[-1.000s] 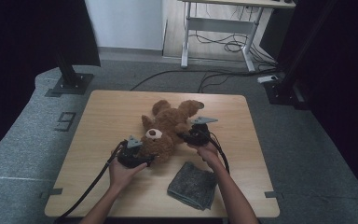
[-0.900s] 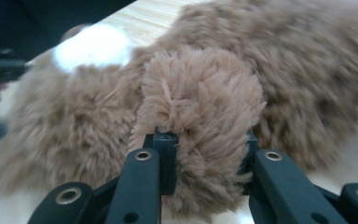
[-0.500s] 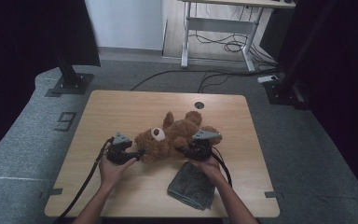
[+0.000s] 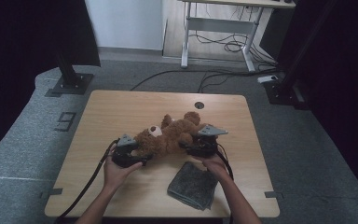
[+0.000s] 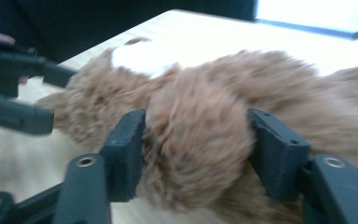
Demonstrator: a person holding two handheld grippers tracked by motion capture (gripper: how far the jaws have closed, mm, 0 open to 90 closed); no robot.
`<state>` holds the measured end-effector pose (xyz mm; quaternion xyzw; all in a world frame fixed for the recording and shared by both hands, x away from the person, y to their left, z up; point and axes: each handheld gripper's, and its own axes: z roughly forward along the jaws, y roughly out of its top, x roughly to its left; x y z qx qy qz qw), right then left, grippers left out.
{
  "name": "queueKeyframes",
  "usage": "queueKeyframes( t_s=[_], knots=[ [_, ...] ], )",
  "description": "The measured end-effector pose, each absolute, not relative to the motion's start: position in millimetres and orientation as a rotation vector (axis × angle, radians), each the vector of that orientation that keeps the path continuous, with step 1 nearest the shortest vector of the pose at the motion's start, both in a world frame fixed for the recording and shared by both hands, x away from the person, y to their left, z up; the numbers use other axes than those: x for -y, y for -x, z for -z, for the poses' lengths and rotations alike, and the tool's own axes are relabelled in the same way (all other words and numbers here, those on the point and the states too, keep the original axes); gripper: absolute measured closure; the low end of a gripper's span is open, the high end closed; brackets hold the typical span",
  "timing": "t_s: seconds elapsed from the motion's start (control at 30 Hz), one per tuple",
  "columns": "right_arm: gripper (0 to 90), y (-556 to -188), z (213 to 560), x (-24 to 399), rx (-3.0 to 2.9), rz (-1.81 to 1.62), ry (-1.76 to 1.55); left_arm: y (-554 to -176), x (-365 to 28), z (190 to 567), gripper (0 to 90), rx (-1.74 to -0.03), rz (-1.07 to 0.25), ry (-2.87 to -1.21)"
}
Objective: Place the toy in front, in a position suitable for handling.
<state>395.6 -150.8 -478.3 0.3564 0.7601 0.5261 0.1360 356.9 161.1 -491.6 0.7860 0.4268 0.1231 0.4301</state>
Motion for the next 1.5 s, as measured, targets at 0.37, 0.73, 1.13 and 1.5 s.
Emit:
queueKeyframes(
  t_s=[0.37,0.73,1.13,1.5],
  knots=[
    [31.6,-449.9,470.6,203.4,-2.093,-1.409,-1.239,-370.8,-163.3,502.7,26.0,-1.111,-0.351,-1.992],
    [57.4,-449.5,500.7,212.1,-2.259,-1.549,-1.276,-388.2,-173.6,508.1,38.0,-1.122,-0.359,-2.0],
    [64.2,-406.5,507.5,201.0,-2.283,-1.505,-1.15,-384.4,-172.9,508.2,37.0,-1.078,-0.368,-2.024],
    [61.4,-395.8,511.6,195.5,-2.301,-1.522,-1.106,-382.4,-183.0,509.2,36.5,-1.087,-0.373,-2.004]
  ],
)
